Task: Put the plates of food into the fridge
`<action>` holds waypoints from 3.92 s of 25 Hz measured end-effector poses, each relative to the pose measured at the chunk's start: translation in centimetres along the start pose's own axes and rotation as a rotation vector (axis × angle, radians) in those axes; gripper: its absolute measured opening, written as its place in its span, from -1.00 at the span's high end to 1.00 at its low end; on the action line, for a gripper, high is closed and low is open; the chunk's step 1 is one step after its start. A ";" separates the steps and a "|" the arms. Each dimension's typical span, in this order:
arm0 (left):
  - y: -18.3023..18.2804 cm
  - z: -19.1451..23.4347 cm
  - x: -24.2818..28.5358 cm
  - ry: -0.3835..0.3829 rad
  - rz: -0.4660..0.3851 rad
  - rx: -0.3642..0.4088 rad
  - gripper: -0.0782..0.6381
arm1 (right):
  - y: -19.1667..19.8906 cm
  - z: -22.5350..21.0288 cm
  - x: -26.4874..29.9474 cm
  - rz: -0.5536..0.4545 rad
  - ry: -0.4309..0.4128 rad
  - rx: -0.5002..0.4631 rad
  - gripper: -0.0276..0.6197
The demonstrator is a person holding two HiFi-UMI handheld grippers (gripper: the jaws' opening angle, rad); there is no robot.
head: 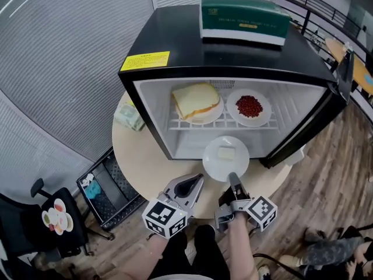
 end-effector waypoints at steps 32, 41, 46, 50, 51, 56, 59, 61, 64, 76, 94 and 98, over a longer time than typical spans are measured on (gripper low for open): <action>1.4 5.4 6.3 -0.078 0.001 -0.076 0.77 | -6.0 -2.1 15.1 0.074 0.365 -0.670 0.63; 1.5 5.1 5.2 -0.056 0.004 -0.086 0.77 | -5.7 -3.0 15.4 0.131 0.480 -0.890 0.51; 0.9 4.7 4.4 -0.038 -0.014 -0.126 0.77 | -5.7 -1.9 16.1 0.136 0.490 -1.118 0.47; -0.5 4.3 3.8 -0.022 -0.050 -0.122 0.77 | -6.1 -2.1 16.4 0.158 0.501 -1.149 0.40; -0.8 4.3 3.7 -0.020 -0.056 -0.120 0.77 | -6.1 -2.2 16.4 0.164 0.502 -1.142 0.37; -1.0 4.3 3.2 -0.025 -0.055 -0.111 0.77 | -6.6 -1.8 15.6 0.137 0.499 -1.162 0.27; -0.7 4.0 3.0 -0.024 -0.038 -0.072 0.77 | -7.2 -0.7 13.4 0.055 0.474 -1.140 0.27; -0.3 3.6 3.0 -0.018 -0.022 -0.054 0.77 | -6.7 -0.1 11.5 0.043 0.423 -1.115 0.28; 0.4 2.7 2.9 -0.004 0.003 -0.049 0.77 | -5.3 1.0 8.0 0.032 0.347 -1.085 0.46; 0.4 -4.0 1.5 0.175 0.044 0.014 0.77 | 1.0 6.9 -6.0 0.072 0.063 -1.098 0.89; 1.7 -11.4 -1.1 0.302 0.067 0.071 0.77 | 2.6 4.9 -16.0 -0.136 0.157 -1.100 0.89; 2.1 -11.6 -1.2 0.302 0.070 0.097 0.77 | 2.3 4.5 -16.5 -0.151 0.161 -1.109 0.89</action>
Point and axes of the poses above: the fingertips, and each gripper's own axes: x forward along the fingers, z to its left, y out of its underside, the point moved 3 cm from there along -x, backward along the fingers
